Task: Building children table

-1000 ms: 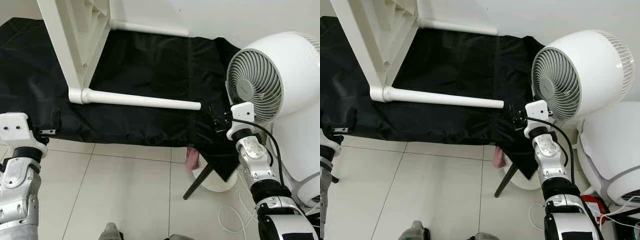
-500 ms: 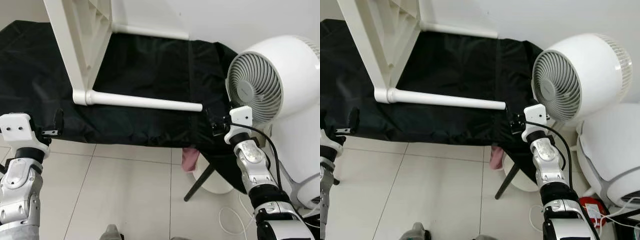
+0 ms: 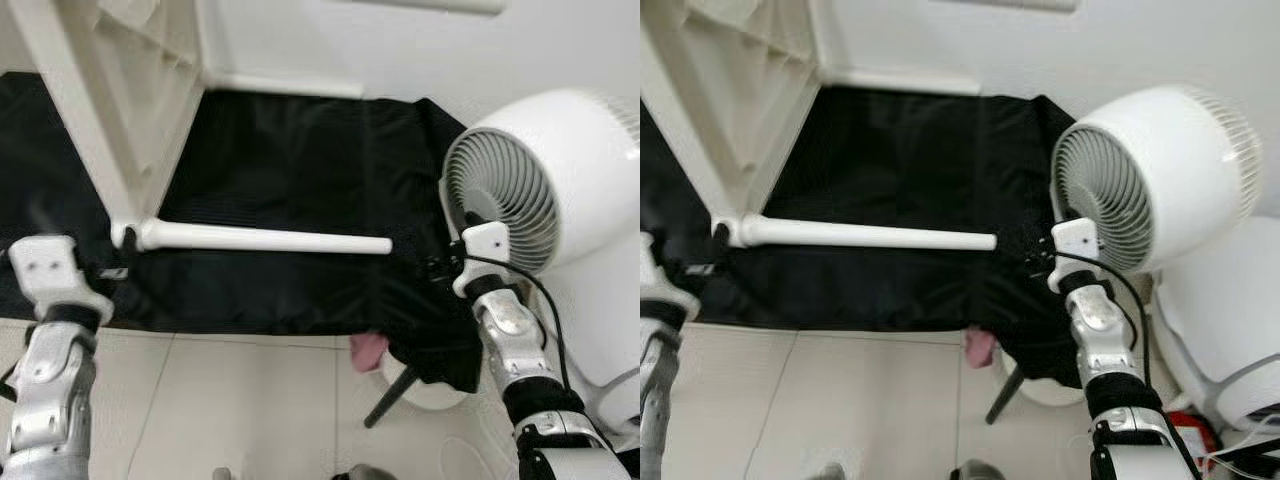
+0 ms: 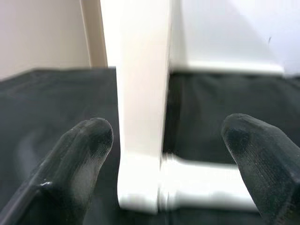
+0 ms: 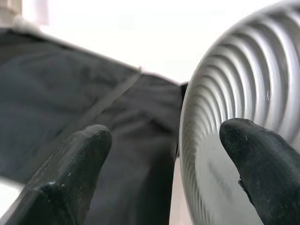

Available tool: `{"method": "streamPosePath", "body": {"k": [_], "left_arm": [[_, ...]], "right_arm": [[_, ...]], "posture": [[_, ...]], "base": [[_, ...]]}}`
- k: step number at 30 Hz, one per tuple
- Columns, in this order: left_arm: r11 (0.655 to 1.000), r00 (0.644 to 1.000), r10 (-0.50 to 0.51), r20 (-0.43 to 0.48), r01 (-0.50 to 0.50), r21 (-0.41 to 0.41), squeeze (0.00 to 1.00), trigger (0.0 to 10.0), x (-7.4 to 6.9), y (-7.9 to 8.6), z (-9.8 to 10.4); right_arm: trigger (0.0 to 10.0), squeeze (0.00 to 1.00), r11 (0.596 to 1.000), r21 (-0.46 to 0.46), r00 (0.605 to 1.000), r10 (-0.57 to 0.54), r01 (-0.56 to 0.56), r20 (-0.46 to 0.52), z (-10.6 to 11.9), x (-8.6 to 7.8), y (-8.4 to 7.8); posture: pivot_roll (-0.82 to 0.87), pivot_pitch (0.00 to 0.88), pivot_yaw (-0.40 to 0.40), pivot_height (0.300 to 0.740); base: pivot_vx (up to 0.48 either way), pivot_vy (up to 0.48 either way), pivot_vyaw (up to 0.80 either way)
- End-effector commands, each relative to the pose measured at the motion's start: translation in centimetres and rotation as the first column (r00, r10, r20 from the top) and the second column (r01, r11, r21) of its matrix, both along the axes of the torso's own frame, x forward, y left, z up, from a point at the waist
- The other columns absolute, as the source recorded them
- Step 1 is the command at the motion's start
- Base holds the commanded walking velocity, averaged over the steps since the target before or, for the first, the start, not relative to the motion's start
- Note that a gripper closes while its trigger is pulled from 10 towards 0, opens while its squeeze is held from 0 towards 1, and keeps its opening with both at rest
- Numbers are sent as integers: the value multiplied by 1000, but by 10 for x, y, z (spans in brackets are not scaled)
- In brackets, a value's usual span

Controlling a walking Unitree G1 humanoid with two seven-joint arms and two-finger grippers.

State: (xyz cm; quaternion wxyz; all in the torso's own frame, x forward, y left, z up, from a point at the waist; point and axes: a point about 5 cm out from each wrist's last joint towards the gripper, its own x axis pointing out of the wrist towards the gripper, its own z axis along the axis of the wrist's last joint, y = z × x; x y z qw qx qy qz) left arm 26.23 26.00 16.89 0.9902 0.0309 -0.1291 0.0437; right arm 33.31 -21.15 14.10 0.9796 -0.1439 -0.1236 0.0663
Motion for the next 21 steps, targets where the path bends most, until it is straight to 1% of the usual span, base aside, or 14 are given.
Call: {"method": "streamPosePath", "body": {"k": [1,10,12,17,18,20,21], "left_arm": [[1000,1000,22,-6,-22,-9,0,10000,-3,5,-2],[1000,1000,20,-20,-20,-5,0,10000,-6,5,-4],[1000,999,-15,-34,15,5,0,10000,-6,2,-5],[1000,999,-29,-30,29,-3,0,10000,-7,3,-4],[999,999,-27,-31,27,-17,0,10000,-7,4,-4],[999,999,-27,-31,27,-17,0,10000,-7,4,-4],[999,999,-29,-31,28,-34,0,10000,-7,4,-4]], "right_arm": [[10000,0,1000,11,1000,21,-21,-12,-3,1,7],[10000,0,1000,4,1000,24,-24,-11,-2,1,7],[10000,0,1000,5,1000,25,-25,-10,-1,2,7],[10000,0,1000,6,1000,24,-24,-8,-1,2,7],[10000,0,1000,6,1000,23,-23,-7,0,2,7],[10000,0,1000,6,1000,23,-23,-7,0,2,7],[10000,0,1000,6,1000,22,-22,-7,0,2,7]], "posture": [[-13,64,-36,740],[-13,71,-37,740],[-12,74,-37,740],[-12,74,-37,740],[-12,75,-33,740],[-12,75,-33,740],[-12,75,-33,740]], "base": [[0,0,0],[0,0,0],[0,0,0],[0,0,0],[0,0,0],[0,0,0],[0,0,0]]}}
